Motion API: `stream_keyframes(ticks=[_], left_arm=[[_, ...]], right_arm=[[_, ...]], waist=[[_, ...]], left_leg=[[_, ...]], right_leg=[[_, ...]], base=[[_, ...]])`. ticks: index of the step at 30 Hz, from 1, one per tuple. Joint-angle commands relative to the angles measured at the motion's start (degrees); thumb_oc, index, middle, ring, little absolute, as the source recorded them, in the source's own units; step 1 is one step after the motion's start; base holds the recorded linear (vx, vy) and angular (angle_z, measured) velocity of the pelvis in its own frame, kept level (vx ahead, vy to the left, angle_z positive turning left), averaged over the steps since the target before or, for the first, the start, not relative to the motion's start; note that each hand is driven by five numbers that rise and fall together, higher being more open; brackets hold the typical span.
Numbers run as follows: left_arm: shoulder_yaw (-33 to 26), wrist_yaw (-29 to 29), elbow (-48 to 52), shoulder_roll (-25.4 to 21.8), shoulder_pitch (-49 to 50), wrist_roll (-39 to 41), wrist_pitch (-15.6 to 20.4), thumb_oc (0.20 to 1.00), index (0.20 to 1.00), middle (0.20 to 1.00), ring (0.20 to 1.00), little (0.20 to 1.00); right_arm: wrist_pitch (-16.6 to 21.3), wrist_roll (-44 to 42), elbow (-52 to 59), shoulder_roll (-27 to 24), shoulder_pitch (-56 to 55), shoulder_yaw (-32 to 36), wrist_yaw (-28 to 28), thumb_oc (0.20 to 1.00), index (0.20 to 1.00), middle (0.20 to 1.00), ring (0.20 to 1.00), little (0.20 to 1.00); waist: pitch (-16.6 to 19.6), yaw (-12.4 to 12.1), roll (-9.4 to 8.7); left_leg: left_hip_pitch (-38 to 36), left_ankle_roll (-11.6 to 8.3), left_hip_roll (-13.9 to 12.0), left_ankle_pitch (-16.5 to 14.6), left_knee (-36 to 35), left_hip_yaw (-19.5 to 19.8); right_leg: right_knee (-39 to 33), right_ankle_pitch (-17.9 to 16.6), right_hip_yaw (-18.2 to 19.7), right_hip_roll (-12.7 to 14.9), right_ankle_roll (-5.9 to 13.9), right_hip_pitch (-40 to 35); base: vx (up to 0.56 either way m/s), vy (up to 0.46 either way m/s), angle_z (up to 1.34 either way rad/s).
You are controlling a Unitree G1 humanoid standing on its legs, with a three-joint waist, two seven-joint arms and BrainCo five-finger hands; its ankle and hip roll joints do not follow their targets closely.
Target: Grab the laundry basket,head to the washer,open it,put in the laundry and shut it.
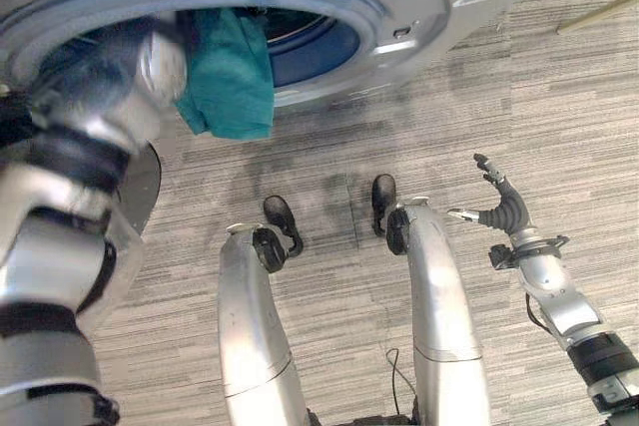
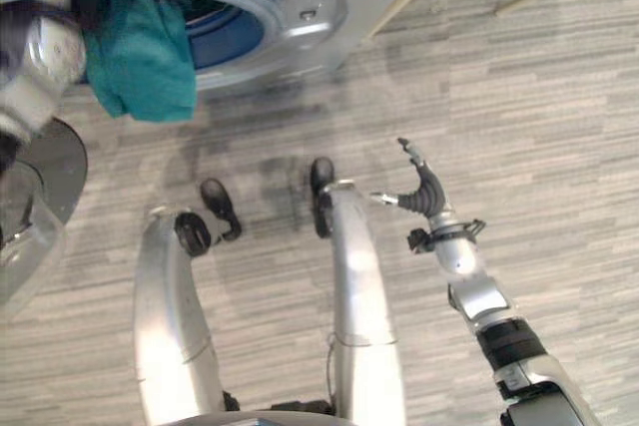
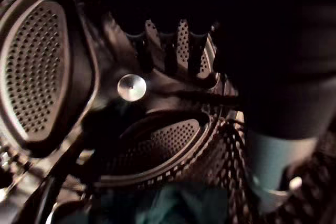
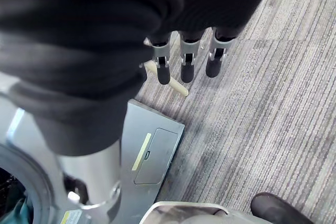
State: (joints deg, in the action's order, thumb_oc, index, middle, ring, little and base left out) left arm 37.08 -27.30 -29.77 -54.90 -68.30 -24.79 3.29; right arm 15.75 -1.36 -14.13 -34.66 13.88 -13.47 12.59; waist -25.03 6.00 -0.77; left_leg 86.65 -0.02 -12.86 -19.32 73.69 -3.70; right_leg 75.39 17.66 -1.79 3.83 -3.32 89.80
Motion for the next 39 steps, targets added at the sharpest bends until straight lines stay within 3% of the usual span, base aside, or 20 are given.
stream_keyframes(ticks=[1, 6, 10, 17, 20, 25, 26, 30, 35, 39], left_arm=[[-6.8, -2.3, 0.2, -3.4, 10.1, 0.9, 0.3, 1.000, 1.000, 1.000, 1.000, 1.000], [-9.8, 1.1, 1.8, -4.5, 21.1, -8.8, -1.8, 1.000, 1.000, 1.000, 1.000, 1.000], [-6.6, 2.7, -3.5, -4.4, 20.8, -16.7, -5.1, 1.000, 1.000, 1.000, 1.000, 1.000], [3.1, 3.4, -12.0, -1.6, 10.1, -22.9, -7.9, 1.000, 1.000, 1.000, 1.000, 1.000], [10.6, 3.8, -15.2, 1.4, 0.9, -24.5, -8.0, 1.000, 1.000, 1.000, 1.000, 1.000], [17.6, 7.3, -22.0, 6.6, -4.8, -27.3, -8.1, 1.000, 1.000, 1.000, 1.000, 1.000], [17.8, 7.9, -22.6, 7.0, -5.2, -27.3, -8.0, 0.200, 0.200, 0.200, 0.200, 0.200], [17.1, 7.1, -22.7, 8.3, -6.1, -25.2, -7.7, 0.200, 0.200, 0.200, 0.200, 0.200], [11.2, 2.9, -18.8, 8.2, -3.6, -16.5, -6.5, 0.200, 0.200, 0.200, 0.200, 0.200], [3.2, 0.0, -12.5, 8.3, -0.5, -4.0, -3.3, 0.200, 0.200, 0.200, 0.200, 0.200]], right_arm=[[1.0, 1.8, 3.0, 2.2, -4.8, 0.3, 2.2, 1.000, 1.000, 1.000, 1.000, 1.000], [0.5, 3.2, 3.3, 1.4, -5.1, 3.0, 2.6, 1.000, 1.000, 1.000, 1.000, 1.000], [0.5, 3.2, 2.9, 0.3, -3.4, 3.3, 2.7, 1.000, 1.000, 1.000, 1.000, 1.000], [1.5, 1.4, 3.8, -3.0, -0.9, 2.6, 1.9, 1.000, 1.000, 1.000, 1.000, 1.000], [2.3, -0.5, 4.5, -4.2, 0.4, 2.3, 1.3, 1.000, 1.000, 1.000, 1.000, 1.000], [3.0, -3.2, 4.7, -4.3, 2.0, 1.2, 0.3, 1.000, 1.000, 1.000, 1.000, 1.000], [3.1, -3.6, 5.0, -4.2, 1.9, 1.3, -0.1, 1.000, 1.000, 1.000, 1.000, 1.000], [3.7, -4.1, 6.1, -4.2, 2.0, 1.3, -0.4, 1.000, 1.000, 1.000, 1.000, 1.000], [3.5, -2.1, 7.0, -3.2, 0.3, 1.8, 1.1, 1.000, 1.000, 1.000, 1.000, 1.000], [2.0, 0.2, 6.6, -1.6, -1.1, 1.9, 2.3, 1.000, 1.000, 1.000, 1.000, 1.000]], waist=[[6.4, 0.6, 1.48], [5.4, 0.3, 1.46], [4.8, 0.6, 1.50], [2.9, 1.4, 0.65], [1.7, 1.9, -0.11], [0.6, 2.8, -0.71], [0.5, 2.8, -0.83], [0.3, 2.7, -1.01], [0.8, 2.5, -0.64], [1.7, 1.9, -0.39]], left_leg=[[0.5, 2.09, 1.9, -5.3, 3.8, 4.2], [1.0, 2.16, 2.1, -4.4, 2.6, 4.5], [2.2, 2.18, 2.1, -3.8, 2.9, 4.9], [3.2, 2.22, 1.8, -3.3, 3.7, 5.2], [3.3, 2.13, 1.8, -3.3, 3.9, 5.2], [3.3, 2.05, 1.6, -3.4, 4.3, 5.3], [3.3, 2.07, 1.6, -3.4, 4.4, 5.3], [3.3, 2.11, 1.6, -3.4, 4.5, 5.2], [3.3, 2.01, 2.1, -2.9, 3.9, 5.2], [3.3, 1.87, 2.7, -2.6, 3.4, 5.0]], right_leg=[[-6.7, 0.3, 0.4, -1.1, 2.56, -5.0], [-8.1, -0.7, 0.0, -0.8, 3.03, -4.7], [-7.8, -1.4, -0.2, -0.5, 3.31, -3.9], [-6.7, -2.2, 0.1, -0.2, 3.62, -2.9], [-6.3, -2.3, 0.2, 0.0, 3.65, -2.8], [-6.0, -2.5, 0.5, -0.3, 3.90, -2.6], [-5.9, -2.6, 0.6, -0.4, 3.87, -2.6], [-5.9, -2.9, 0.5, -0.6, 3.90, -2.4], [-6.6, -3.2, 0.4, -0.7, 3.95, -2.3], [-6.6, -3.1, 0.2, -0.5, 3.81, -2.2]], base=[[-0.03, 0.009, 0.00], [-0.02, 0.016, 0.05], [-0.02, 0.027, 0.00], [0.00, 0.027, -0.03], [0.00, 0.000, 0.00], [0.00, 0.000, 0.00], [0.00, 0.001, -0.03], [0.00, 0.002, -0.02], [0.00, 0.000, 0.00], [0.00, -0.002, 0.01]])
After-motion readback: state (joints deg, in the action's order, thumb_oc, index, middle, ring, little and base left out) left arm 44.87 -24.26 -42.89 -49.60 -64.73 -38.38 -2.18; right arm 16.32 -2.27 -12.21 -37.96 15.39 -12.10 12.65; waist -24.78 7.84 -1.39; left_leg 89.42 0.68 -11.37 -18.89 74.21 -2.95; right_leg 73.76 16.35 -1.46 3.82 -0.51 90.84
